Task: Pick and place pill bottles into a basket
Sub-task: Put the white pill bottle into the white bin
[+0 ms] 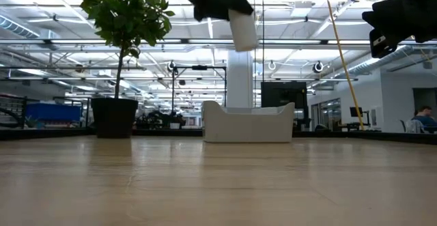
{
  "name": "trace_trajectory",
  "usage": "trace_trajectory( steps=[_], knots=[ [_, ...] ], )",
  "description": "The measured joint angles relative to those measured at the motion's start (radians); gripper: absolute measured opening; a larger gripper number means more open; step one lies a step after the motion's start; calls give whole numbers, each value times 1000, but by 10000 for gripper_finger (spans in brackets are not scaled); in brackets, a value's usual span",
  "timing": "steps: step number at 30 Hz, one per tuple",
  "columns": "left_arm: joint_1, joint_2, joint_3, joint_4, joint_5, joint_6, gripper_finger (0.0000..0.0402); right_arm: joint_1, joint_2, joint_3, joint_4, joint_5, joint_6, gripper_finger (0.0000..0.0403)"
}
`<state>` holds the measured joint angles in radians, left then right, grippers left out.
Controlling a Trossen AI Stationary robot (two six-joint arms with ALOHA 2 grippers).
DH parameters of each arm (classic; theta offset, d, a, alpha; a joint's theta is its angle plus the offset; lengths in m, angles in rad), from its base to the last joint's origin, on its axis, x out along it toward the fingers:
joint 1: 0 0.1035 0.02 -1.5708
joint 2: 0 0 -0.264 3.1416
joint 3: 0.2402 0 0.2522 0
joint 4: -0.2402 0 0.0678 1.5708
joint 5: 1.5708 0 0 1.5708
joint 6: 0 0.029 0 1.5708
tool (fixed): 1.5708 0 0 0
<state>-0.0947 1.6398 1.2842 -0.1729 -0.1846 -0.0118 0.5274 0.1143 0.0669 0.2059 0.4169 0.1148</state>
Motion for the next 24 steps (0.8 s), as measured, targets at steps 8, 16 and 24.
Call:
trace_trajectory(
  steps=[8,16,24],
  knots=[
    [199,11,0,54,109,7,174,0,0,0,0,0,0,80],
    [339,102,0,85,167,-22,162,0,0,0,1,0,0,80],
    [401,220,0,176,229,-40,179,0,0,0,0,-1,0,78]
  ],
)
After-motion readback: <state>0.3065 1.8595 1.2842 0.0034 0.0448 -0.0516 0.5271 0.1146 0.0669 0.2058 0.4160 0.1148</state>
